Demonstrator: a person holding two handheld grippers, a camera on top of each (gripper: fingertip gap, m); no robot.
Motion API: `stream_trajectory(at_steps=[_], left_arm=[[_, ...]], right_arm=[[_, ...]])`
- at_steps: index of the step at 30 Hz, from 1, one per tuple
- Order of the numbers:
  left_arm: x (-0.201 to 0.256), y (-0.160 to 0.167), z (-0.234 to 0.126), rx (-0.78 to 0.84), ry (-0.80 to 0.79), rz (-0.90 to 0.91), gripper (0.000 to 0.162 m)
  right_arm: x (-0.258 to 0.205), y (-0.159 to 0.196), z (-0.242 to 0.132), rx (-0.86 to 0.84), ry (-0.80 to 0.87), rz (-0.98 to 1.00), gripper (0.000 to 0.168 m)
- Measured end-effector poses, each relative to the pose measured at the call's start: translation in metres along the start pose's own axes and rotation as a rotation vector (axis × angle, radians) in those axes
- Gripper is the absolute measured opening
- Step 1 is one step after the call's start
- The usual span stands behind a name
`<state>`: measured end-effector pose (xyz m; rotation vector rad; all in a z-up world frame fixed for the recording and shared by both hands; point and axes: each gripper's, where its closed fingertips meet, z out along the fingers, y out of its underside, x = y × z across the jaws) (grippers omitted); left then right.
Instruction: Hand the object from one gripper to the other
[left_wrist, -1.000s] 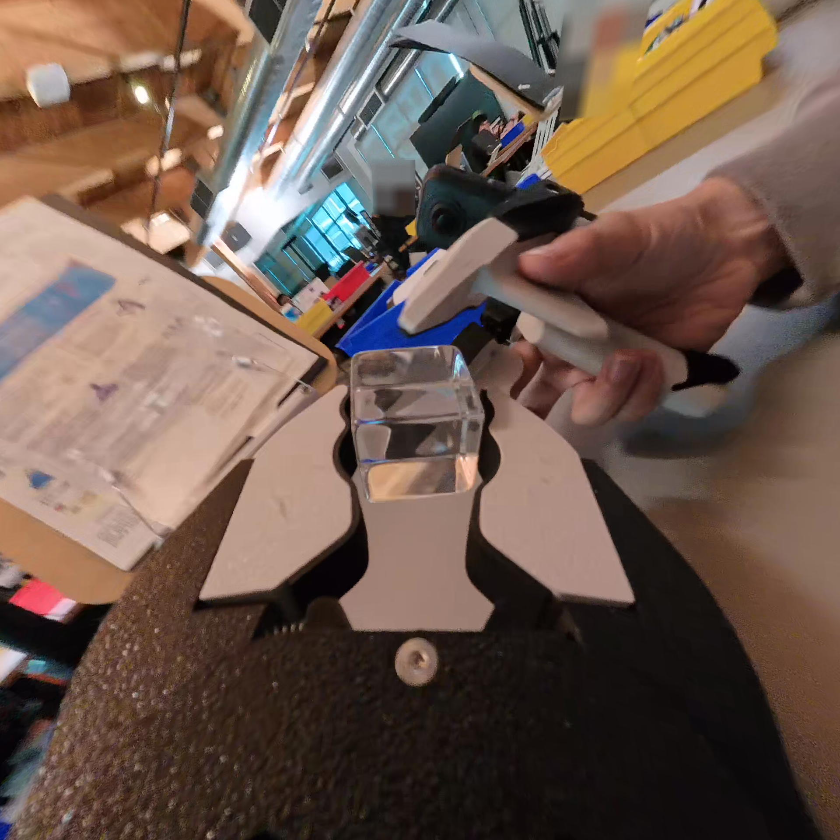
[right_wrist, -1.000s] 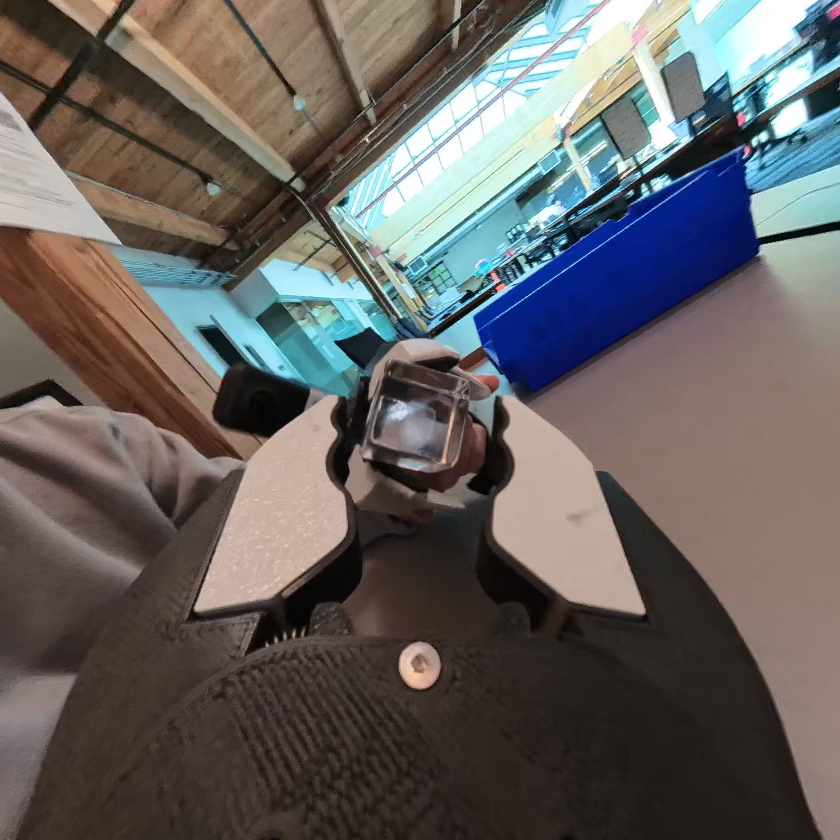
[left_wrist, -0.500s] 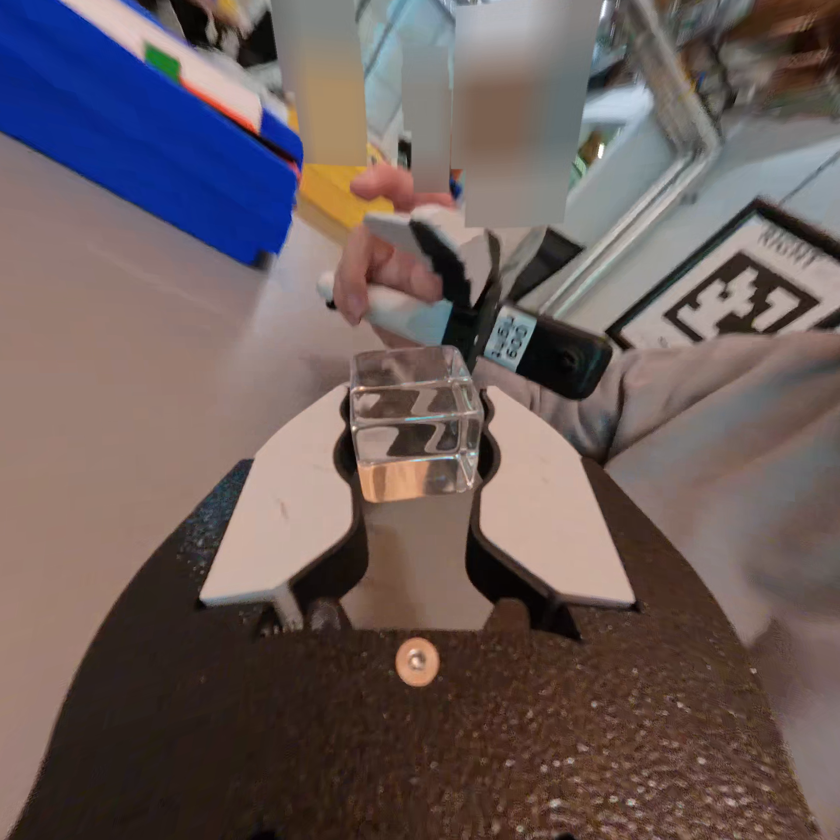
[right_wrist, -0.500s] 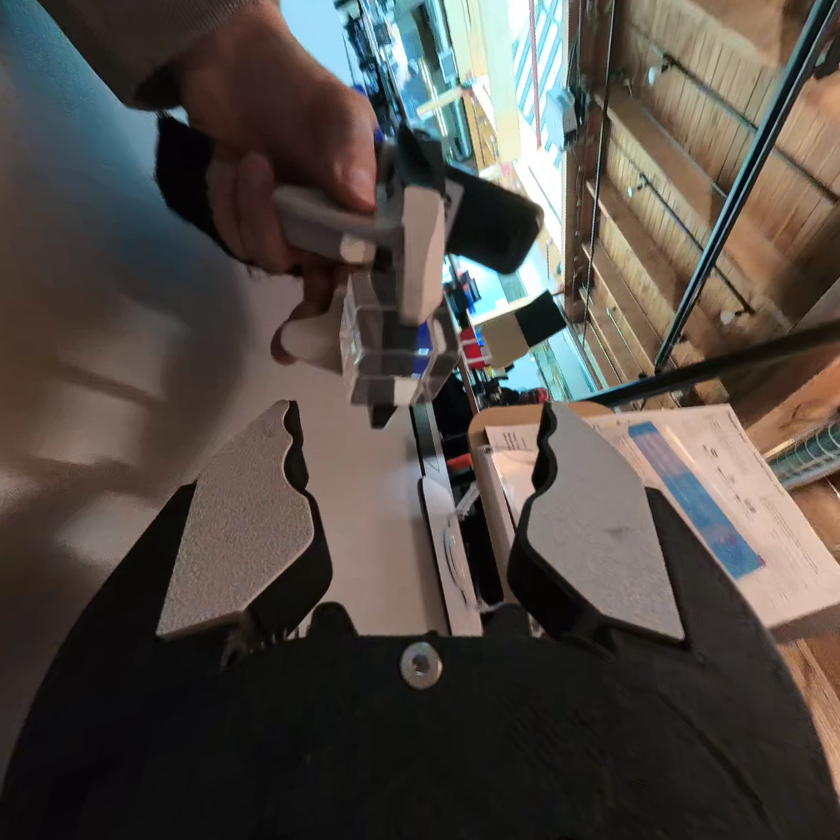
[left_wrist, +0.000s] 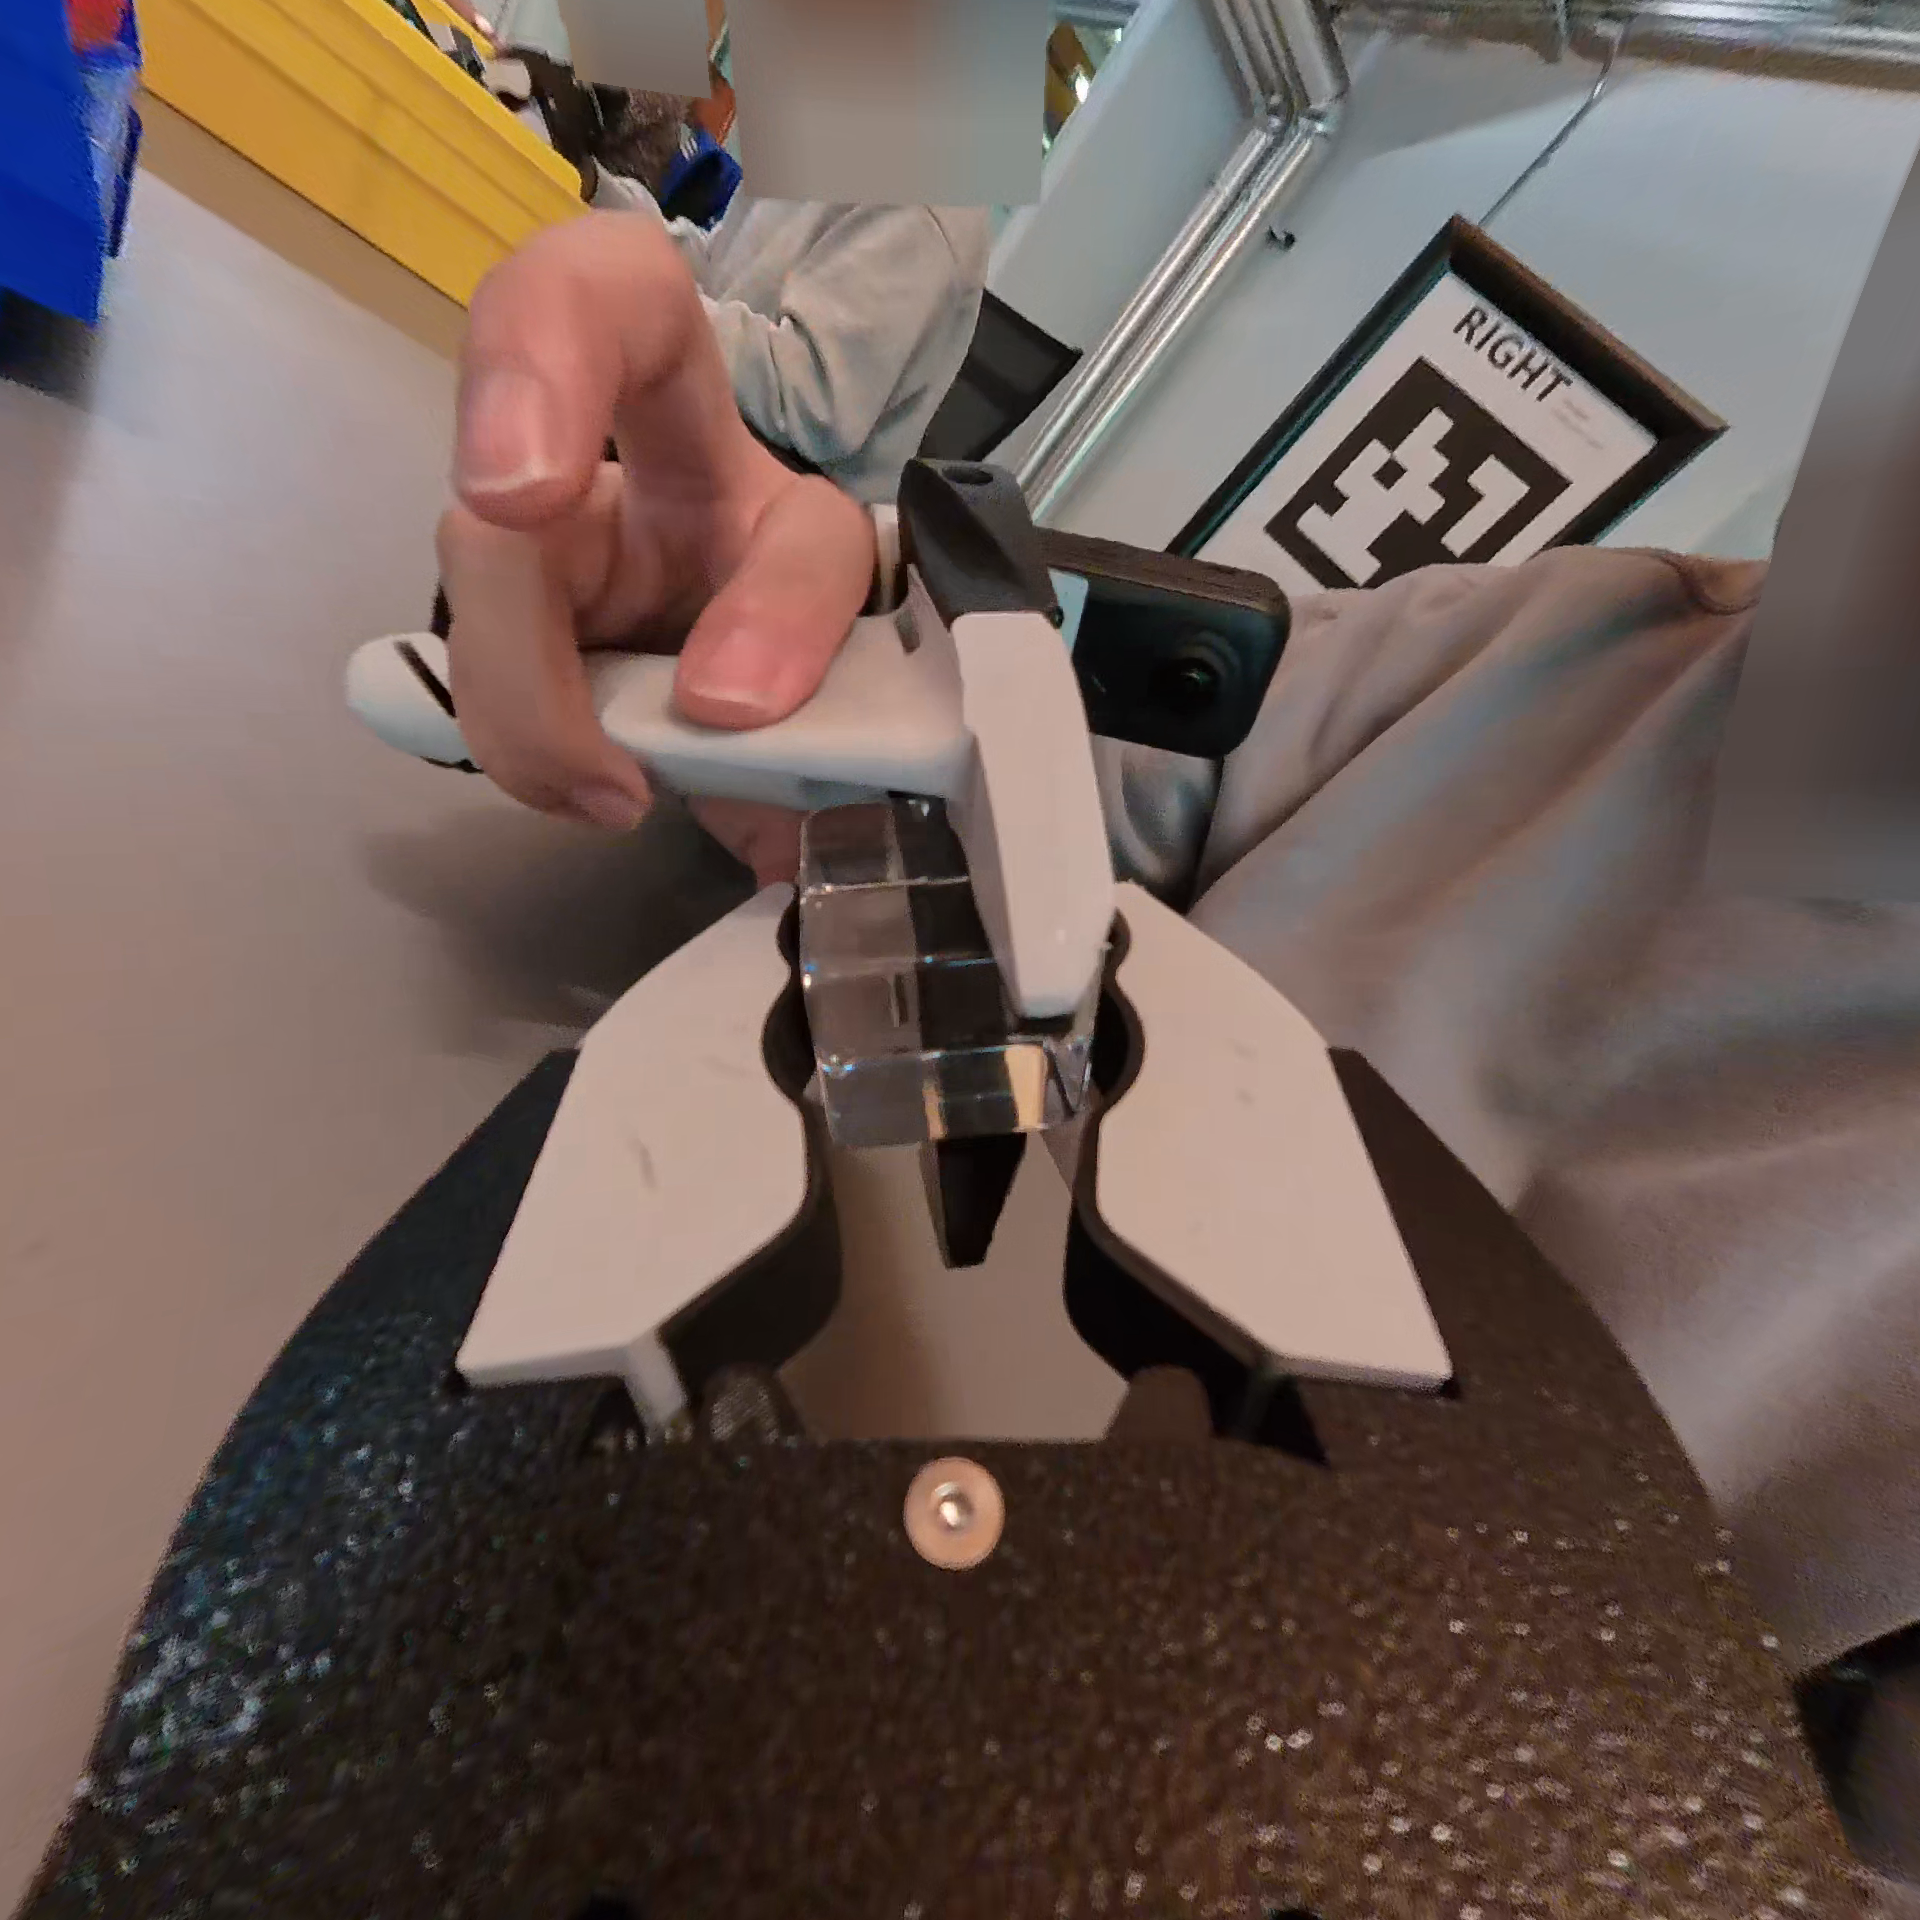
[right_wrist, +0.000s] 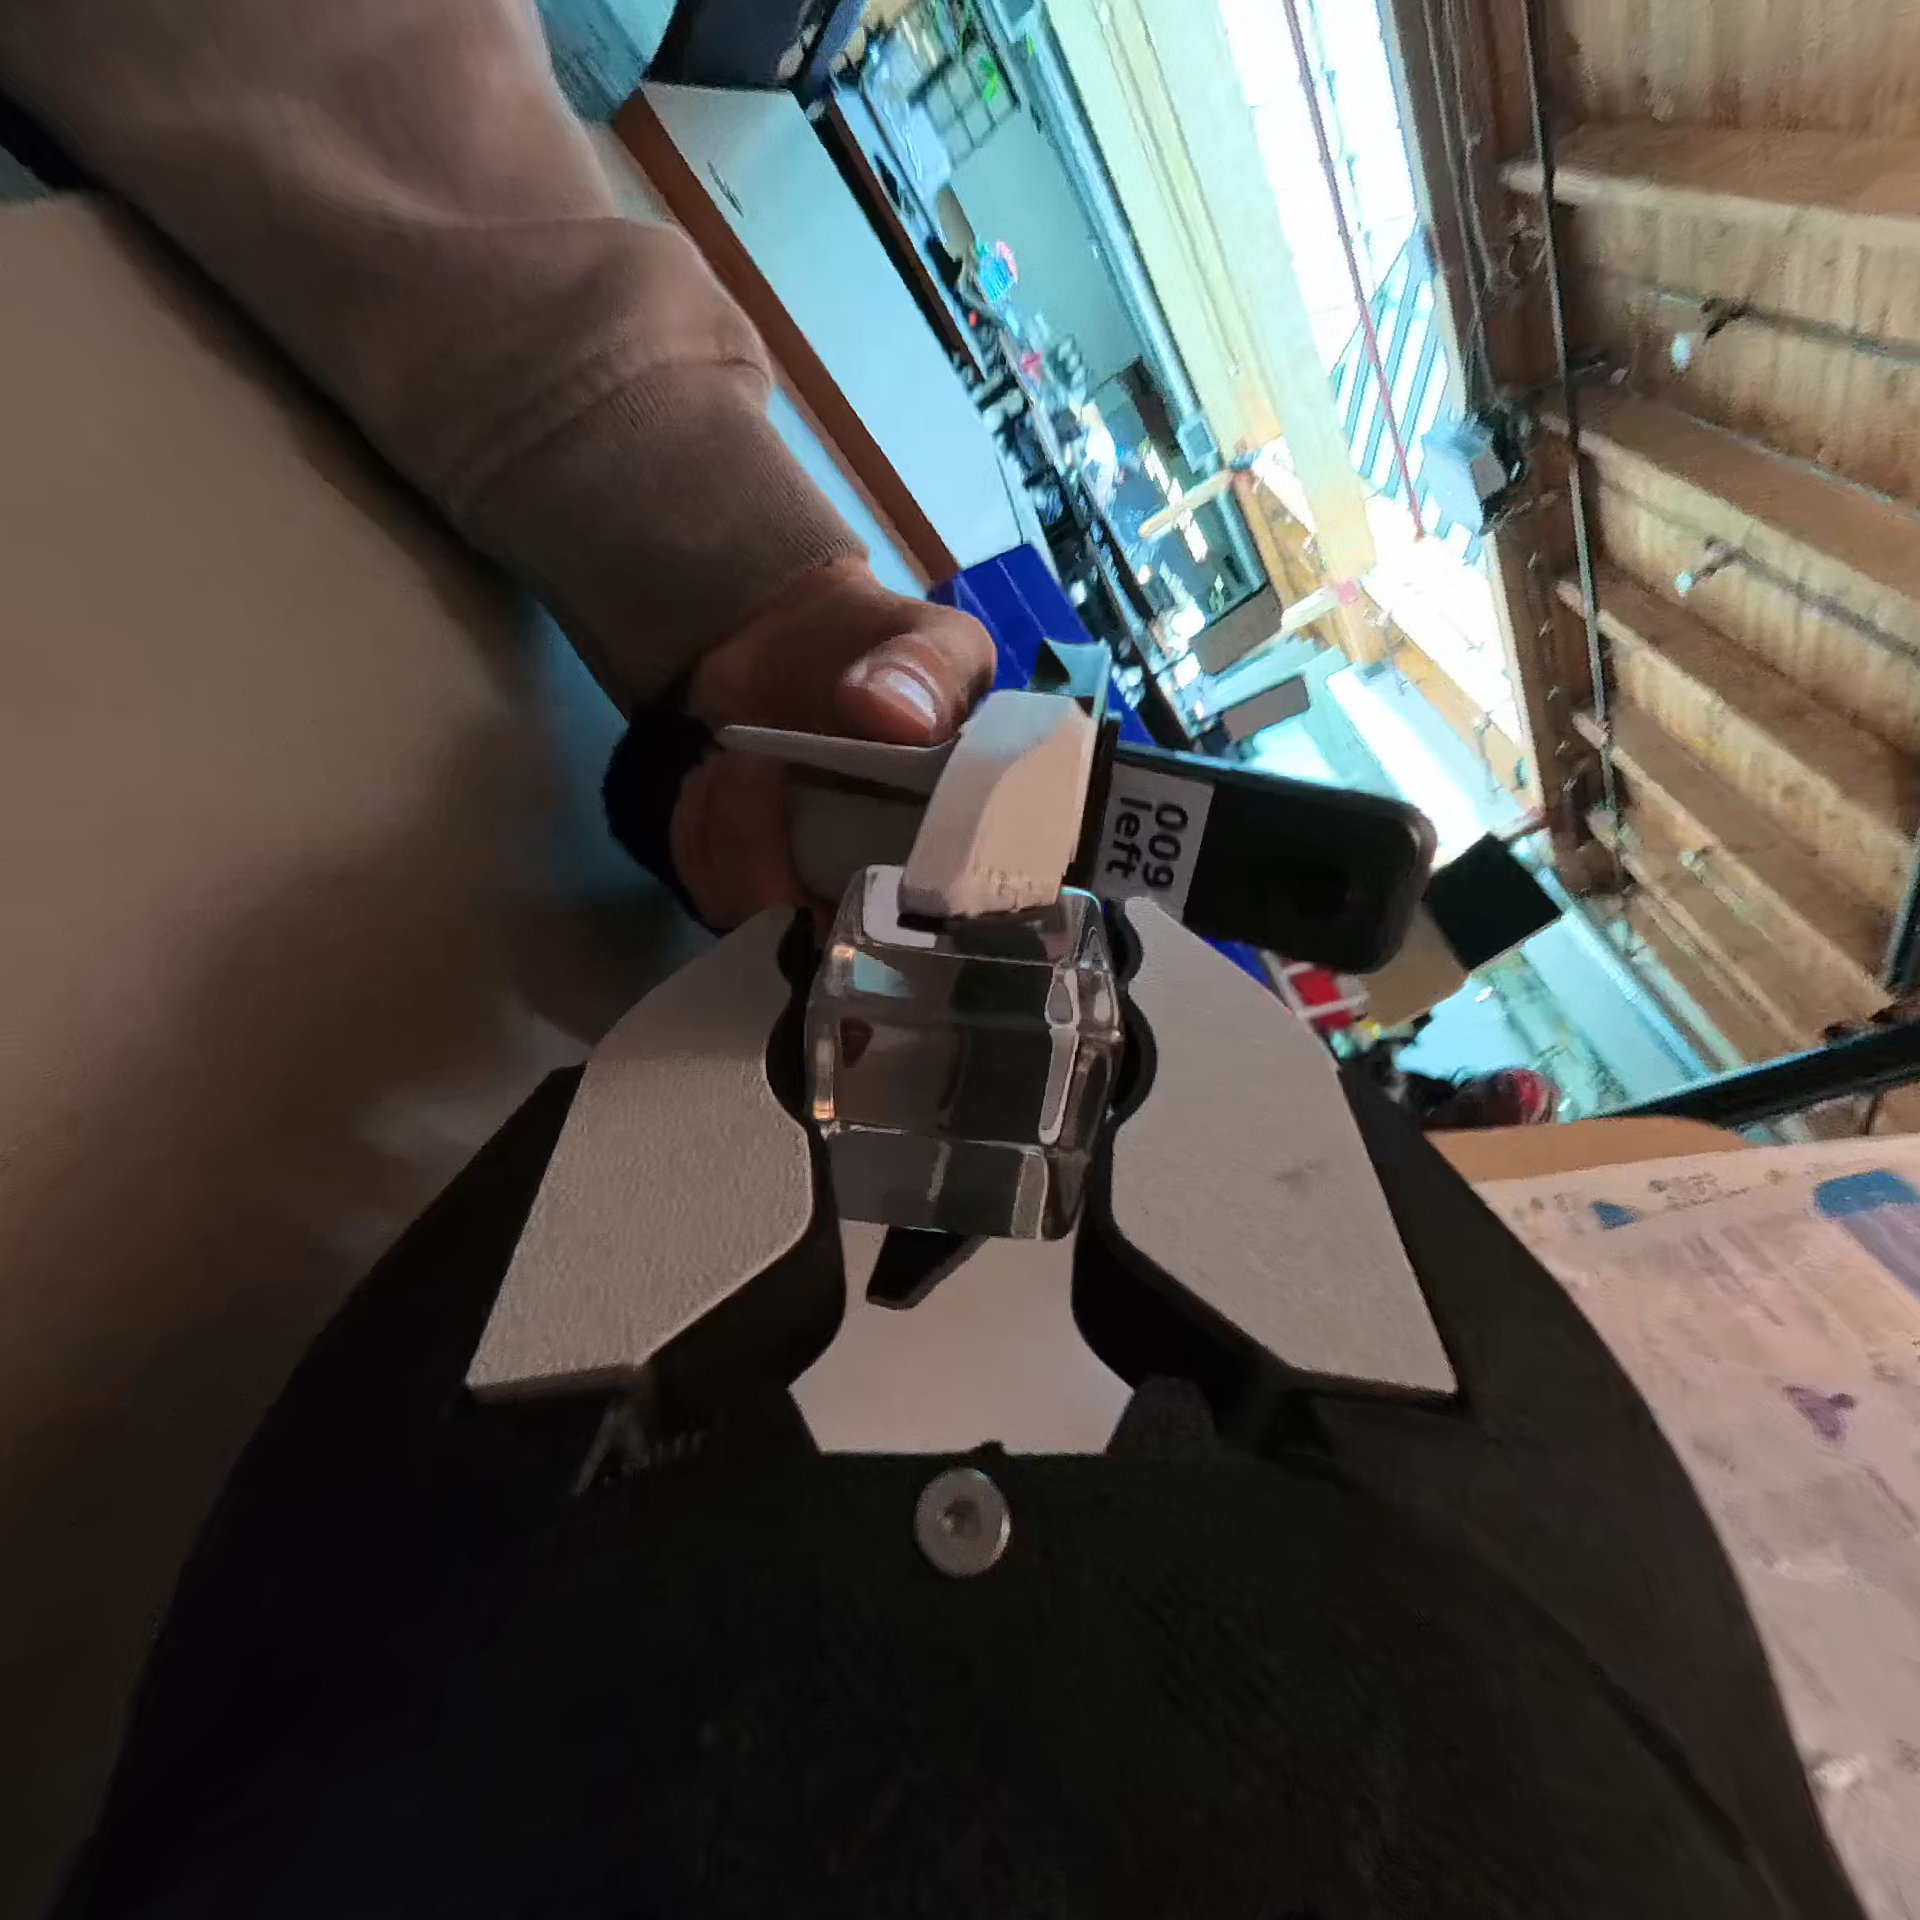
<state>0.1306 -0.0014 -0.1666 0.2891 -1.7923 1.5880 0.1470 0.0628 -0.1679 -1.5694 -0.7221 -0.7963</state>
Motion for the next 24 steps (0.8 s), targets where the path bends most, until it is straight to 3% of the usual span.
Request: stream_trajectory(at_steps=[3, 6, 10, 14, 21, 24], left_arm=[[-0.008, -0.01, -0.006, 0.086, -0.034, 0.01, 0.051], [-0.02, -0.028, -0.021, 0.213, -0.169, 0.148, 0.064], [-0.046, -0.057, -0.064, 0.4, -0.515, 0.319, 0.073], [-0.056, -0.072, -0.106, 0.503, -0.843, 0.491, 0.064], [-0.074, -0.059, -0.108, 0.258, -1.137, 0.699, 0.063], [-0.08, -0.053, -0.102, 0.147, -1.196, 0.779, 0.063]], right_arm=[[0.005, 0.011, 0.003, -0.081, -0.009, 0.121, 0.052], [0.02, 0.024, -0.003, -0.117, 0.052, 0.225, 0.053], [0.063, 0.053, -0.028, -0.237, 0.241, 0.284, 0.053], [0.115, 0.082, -0.077, -0.402, 0.511, 0.368, 0.052], [0.17, 0.136, -0.234, -0.608, 0.933, 0.725, 0.052], [0.173, 0.168, -0.286, -0.745, 0.919, 0.912, 0.052]])
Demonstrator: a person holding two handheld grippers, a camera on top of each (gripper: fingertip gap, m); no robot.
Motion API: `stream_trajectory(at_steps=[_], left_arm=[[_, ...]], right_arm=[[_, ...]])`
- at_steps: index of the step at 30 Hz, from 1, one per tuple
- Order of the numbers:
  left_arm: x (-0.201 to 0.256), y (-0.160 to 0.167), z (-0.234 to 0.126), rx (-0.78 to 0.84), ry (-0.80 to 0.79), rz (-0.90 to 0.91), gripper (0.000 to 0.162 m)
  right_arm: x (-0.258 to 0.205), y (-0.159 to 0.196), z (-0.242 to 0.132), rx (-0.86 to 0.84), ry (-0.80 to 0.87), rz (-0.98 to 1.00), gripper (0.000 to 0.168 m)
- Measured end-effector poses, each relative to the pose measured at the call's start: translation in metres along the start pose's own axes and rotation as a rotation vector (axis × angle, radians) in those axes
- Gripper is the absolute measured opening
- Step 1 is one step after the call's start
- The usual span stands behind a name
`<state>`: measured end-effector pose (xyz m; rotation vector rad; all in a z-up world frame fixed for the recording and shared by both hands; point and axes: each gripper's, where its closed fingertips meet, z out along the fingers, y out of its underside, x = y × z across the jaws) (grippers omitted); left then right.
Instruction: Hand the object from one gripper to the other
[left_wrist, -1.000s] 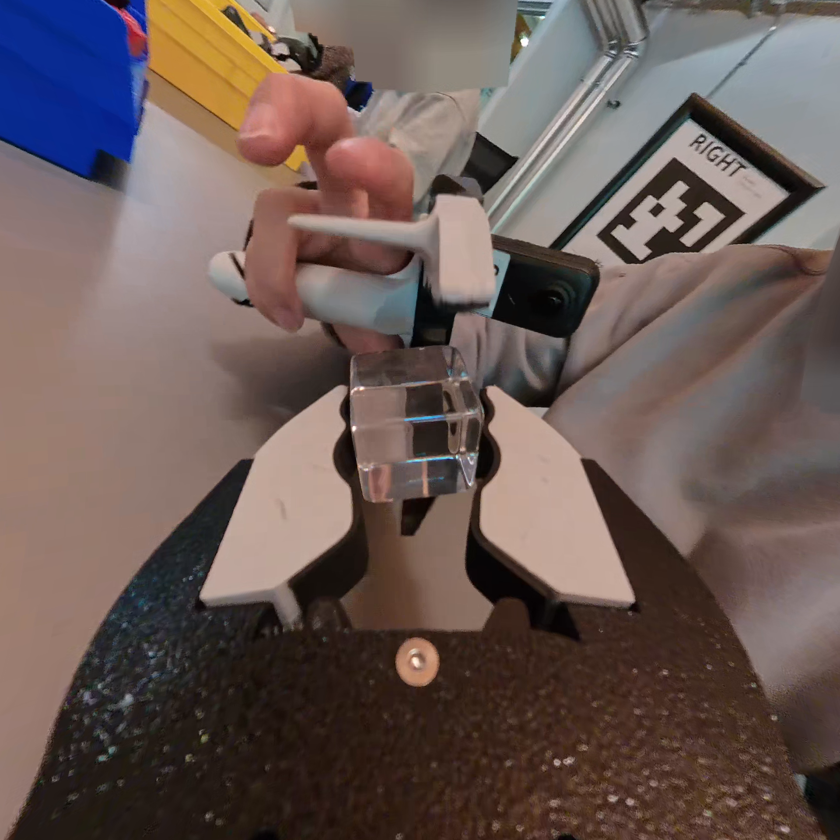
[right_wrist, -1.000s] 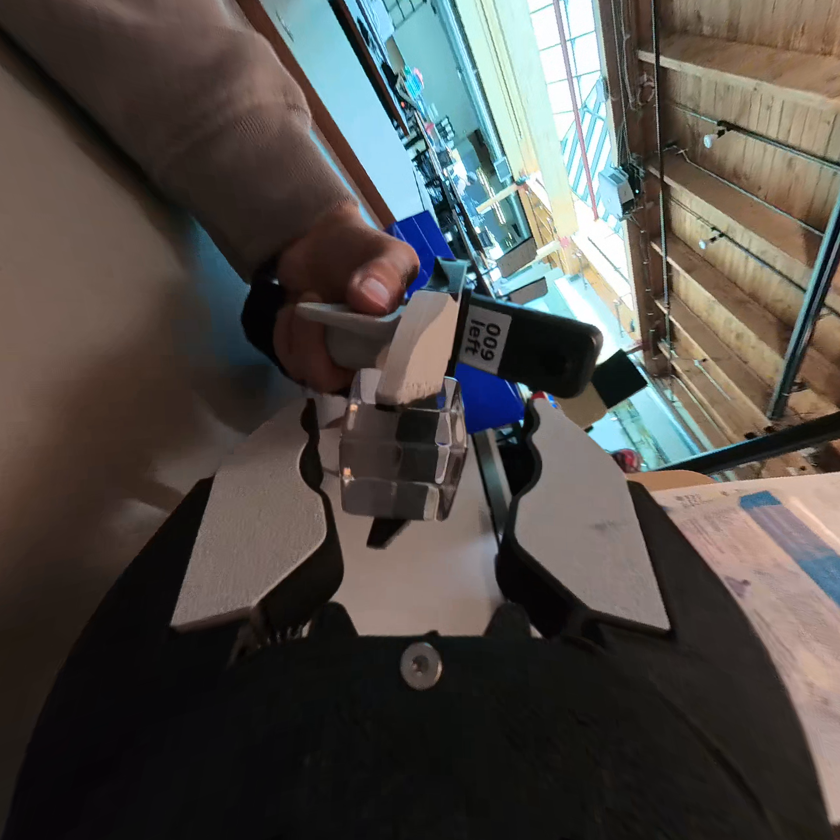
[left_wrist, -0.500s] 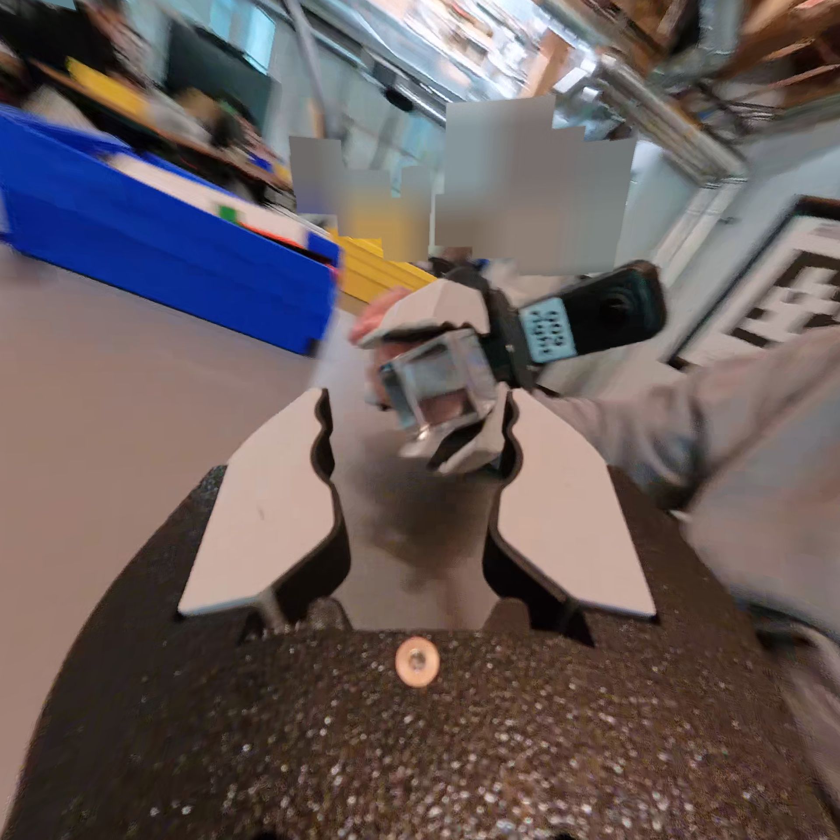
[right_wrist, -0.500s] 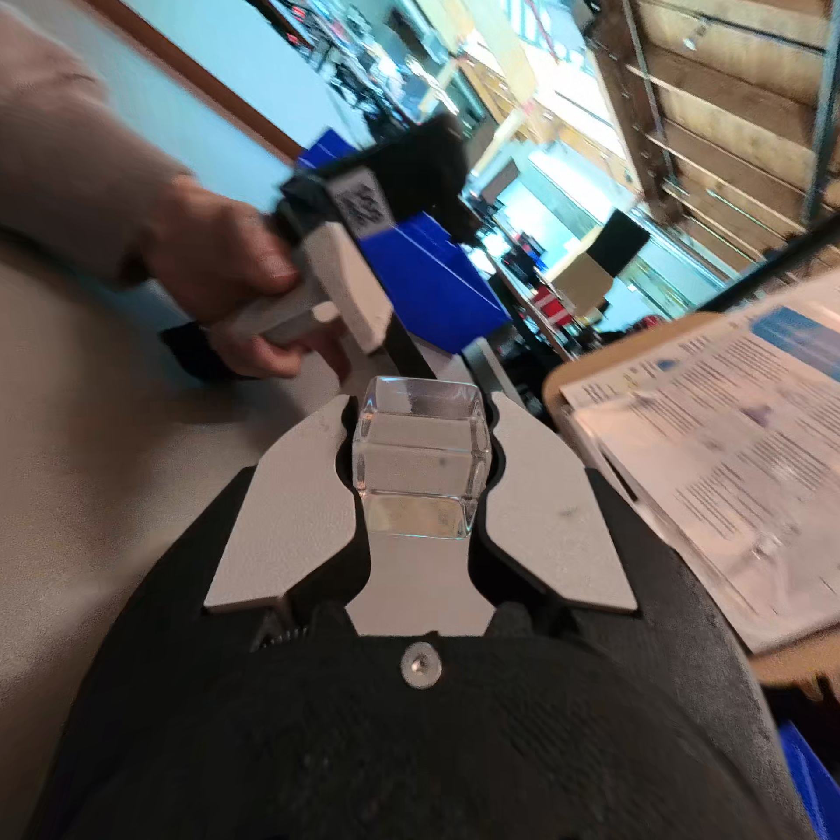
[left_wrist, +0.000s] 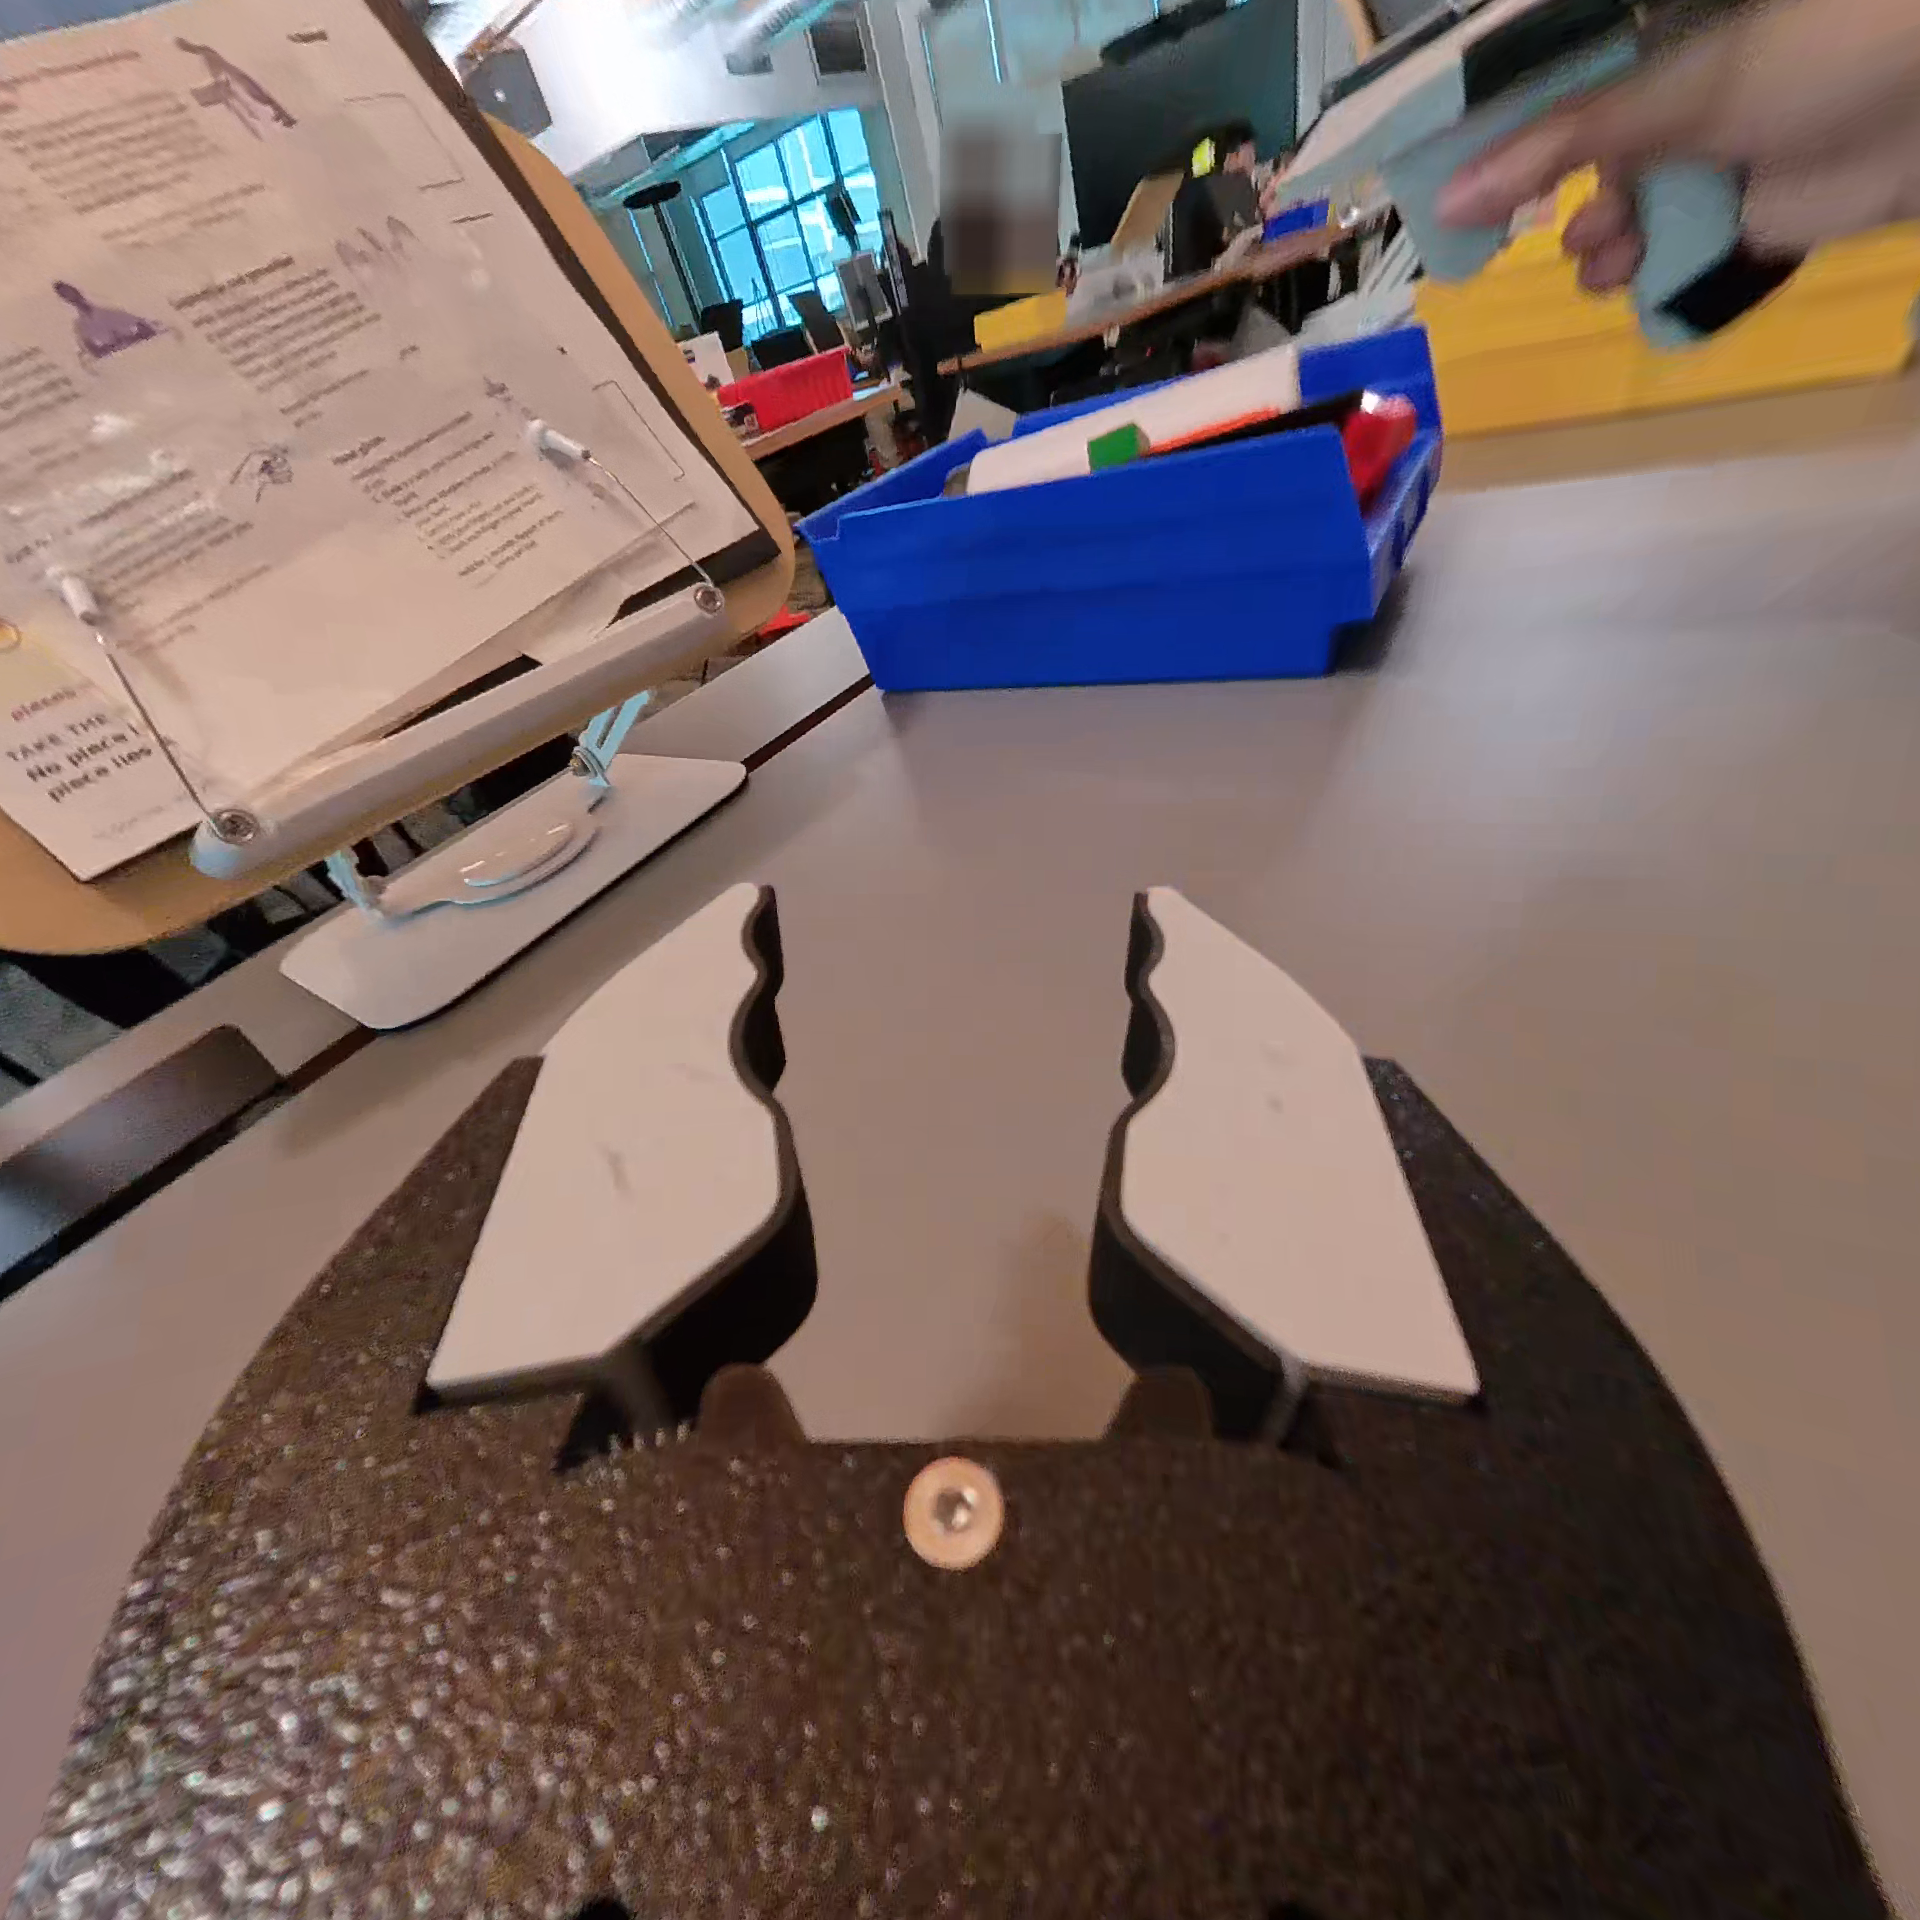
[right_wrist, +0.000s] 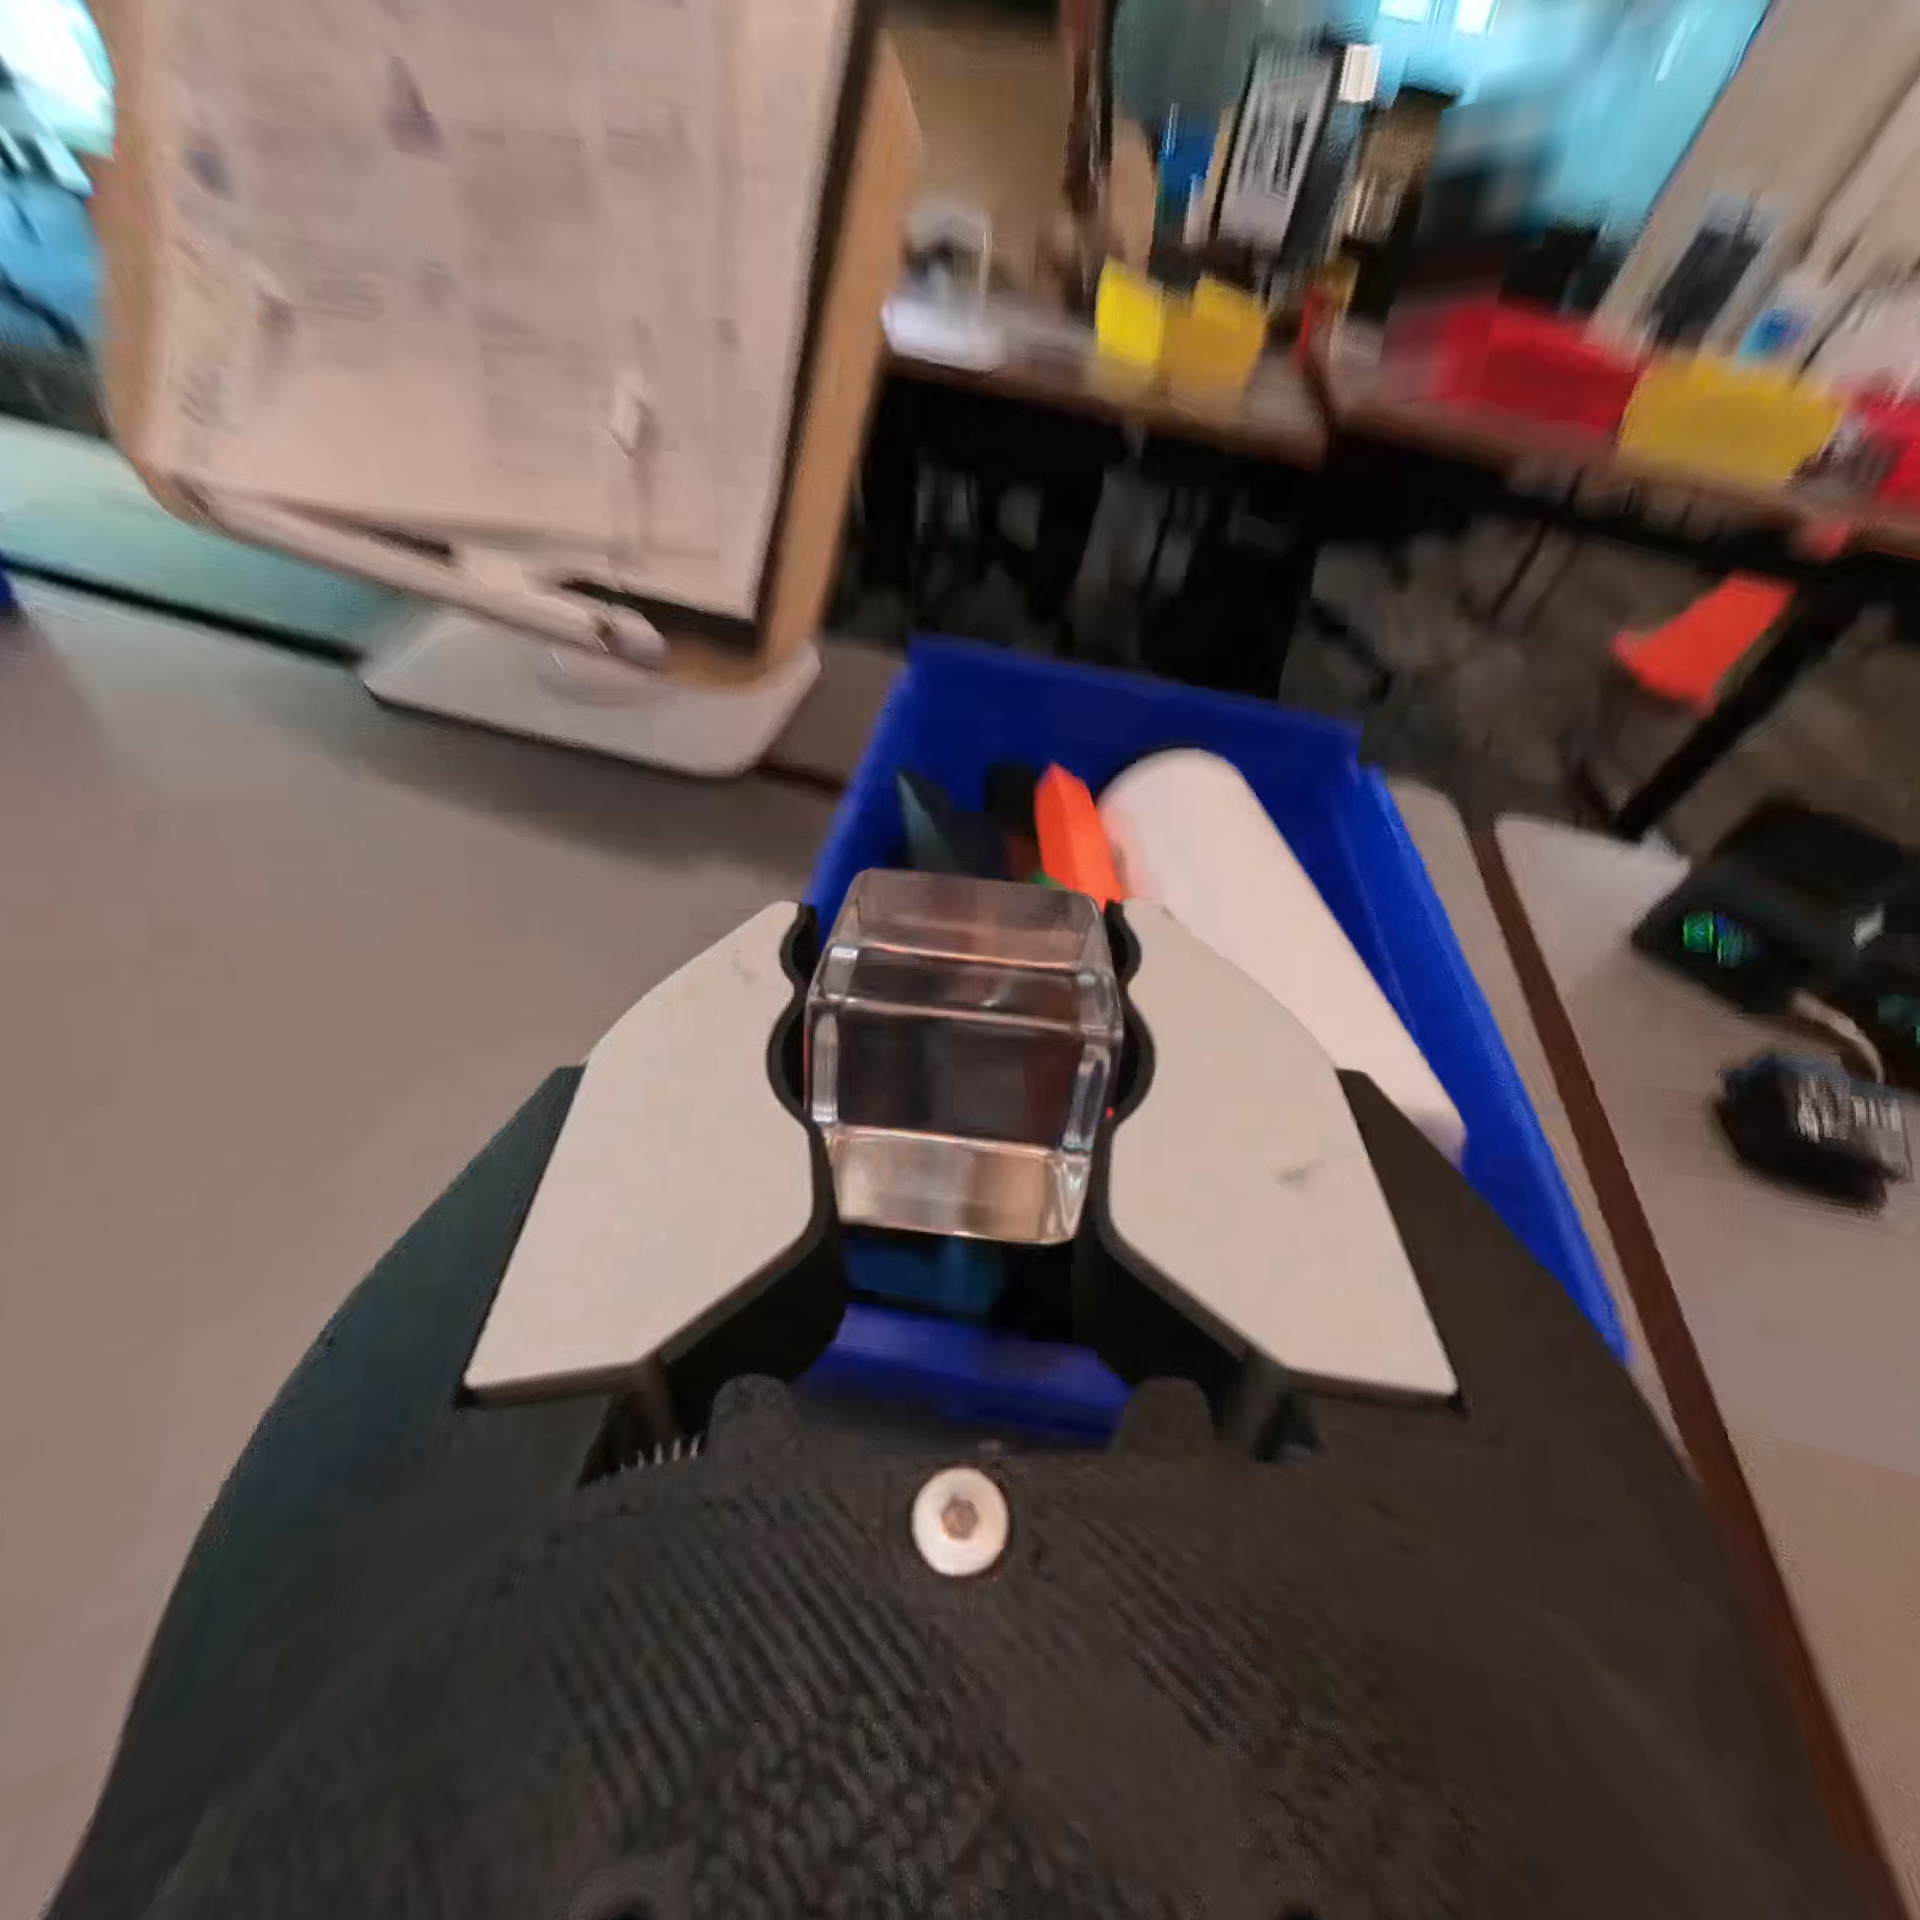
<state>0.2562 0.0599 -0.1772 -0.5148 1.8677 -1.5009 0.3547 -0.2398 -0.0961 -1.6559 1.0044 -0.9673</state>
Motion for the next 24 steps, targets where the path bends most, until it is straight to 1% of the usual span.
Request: stream_trajectory(at_steps=[1, 3, 6, 9, 10, 12, 13, 14, 15, 16, 18, 19, 21, 24], left_arm=[[0.002, 0.002, 0.001, -0.015, -0.005, 0.025, 0.063], [0.005, 0.005, 0.005, -0.047, -0.012, 0.065, 0.063], [0.008, 0.01, 0.007, -0.083, -0.029, 0.132, 0.063], [0.011, 0.013, 0.008, -0.107, -0.035, 0.181, 0.062], [0.012, 0.014, 0.009, -0.111, -0.035, 0.19, 0.062], [0.012, 0.015, 0.009, -0.117, -0.037, 0.2, 0.062], [0.012, 0.015, 0.009, -0.119, -0.037, 0.201, 0.062], [0.013, 0.015, 0.009, -0.119, -0.035, 0.201, 0.062], [0.012, 0.015, 0.009, -0.119, -0.037, 0.2, 0.062], [0.012, 0.015, 0.009, -0.118, -0.038, 0.2, 0.062], [0.012, 0.016, 0.009, -0.123, -0.037, 0.199, 0.062], [0.012, 0.016, 0.009, -0.125, -0.038, 0.198, 0.062], [0.012, 0.017, 0.009, -0.133, -0.041, 0.2, 0.061], [0.013, 0.019, 0.011, -0.157, -0.038, 0.209, 0.061]], right_arm=[[0.013, 0.008, 0.007, -0.083, -0.004, 0.007, 0.052], [0.027, 0.017, 0.027, -0.197, -0.024, 0.015, 0.052], [0.023, 0.021, 0.059, -0.337, -0.1, 0.005, 0.053], [0.018, 0.014, 0.092, -0.408, -0.112, -0.051, 0.053], [0.015, 0.012, 0.102, -0.421, -0.139, -0.039, 0.053], [0.006, 0.009, 0.119, -0.426, -0.207, 0.063, 0.054], [0.003, 0.007, 0.125, -0.419, -0.233, 0.118, 0.058], [0.004, 0.003, 0.128, -0.39, -0.239, 0.163, 0.07], [0.007, -0.004, 0.127, -0.347, -0.232, 0.197, 0.073], [0.01, -0.011, 0.121, -0.294, -0.226, 0.216, 0.072], [0.018, -0.017, 0.099, -0.214, -0.189, 0.211, 0.07], [0.021, -0.014, 0.083, -0.2, -0.163, 0.189, 0.07], [0.018, 0.003, 0.043, -0.19, -0.122, 0.133, 0.074], [0.007, 0.038, -0.026, -0.17, -0.028, 0.053, 0.078]])
